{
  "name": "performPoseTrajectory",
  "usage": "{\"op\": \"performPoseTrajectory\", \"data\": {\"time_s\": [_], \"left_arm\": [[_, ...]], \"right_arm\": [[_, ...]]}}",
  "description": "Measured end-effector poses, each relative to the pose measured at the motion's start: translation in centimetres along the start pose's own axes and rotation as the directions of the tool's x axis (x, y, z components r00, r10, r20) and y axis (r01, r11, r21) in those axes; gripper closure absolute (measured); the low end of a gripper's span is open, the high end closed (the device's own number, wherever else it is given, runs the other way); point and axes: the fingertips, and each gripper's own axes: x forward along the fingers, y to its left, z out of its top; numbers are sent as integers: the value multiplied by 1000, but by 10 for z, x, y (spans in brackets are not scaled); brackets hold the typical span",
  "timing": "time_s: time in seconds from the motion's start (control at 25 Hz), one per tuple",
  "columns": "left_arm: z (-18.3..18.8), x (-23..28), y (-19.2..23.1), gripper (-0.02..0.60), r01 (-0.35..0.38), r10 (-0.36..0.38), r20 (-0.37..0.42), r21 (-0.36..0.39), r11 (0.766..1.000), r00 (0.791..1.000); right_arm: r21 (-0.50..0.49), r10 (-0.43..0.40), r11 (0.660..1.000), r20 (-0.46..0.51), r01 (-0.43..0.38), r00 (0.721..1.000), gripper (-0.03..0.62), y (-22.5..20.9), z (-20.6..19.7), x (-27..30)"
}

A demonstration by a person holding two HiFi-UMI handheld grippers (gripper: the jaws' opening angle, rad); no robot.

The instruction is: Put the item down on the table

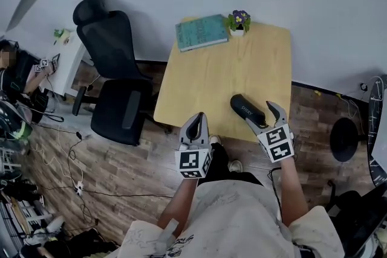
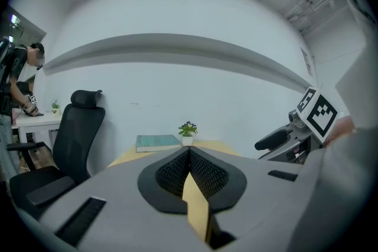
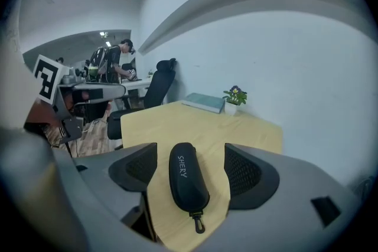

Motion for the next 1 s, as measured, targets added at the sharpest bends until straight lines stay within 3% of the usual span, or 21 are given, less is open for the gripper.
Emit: {"op": "performPoseTrajectory", "data": {"time_s": [0.36, 0.52, 0.72, 0.92, 1.0], "left_arm": [[52, 1, -6, 575, 4, -12, 89, 86, 996, 996], [84, 1, -12, 575, 6, -29, 150, 148, 989, 988], [114, -3, -21, 575, 10, -52, 208, 200, 980, 977], [142, -10, -23, 575, -20, -47, 275, 235, 972, 960], [147, -12, -23, 575, -24, -46, 283, 241, 970, 958]], "right_arm": [[86, -103, 992, 206, 87, 973, 244, -28, 47, -44], [148, -156, 982, 322, 113, 934, 246, -44, 75, -70], [162, -213, 974, 400, 160, 892, 246, -57, 103, -99], [129, -284, 958, 518, 255, 807, 246, -67, 128, -130], [104, -295, 953, 538, 285, 790, 246, -67, 130, -135]]}}
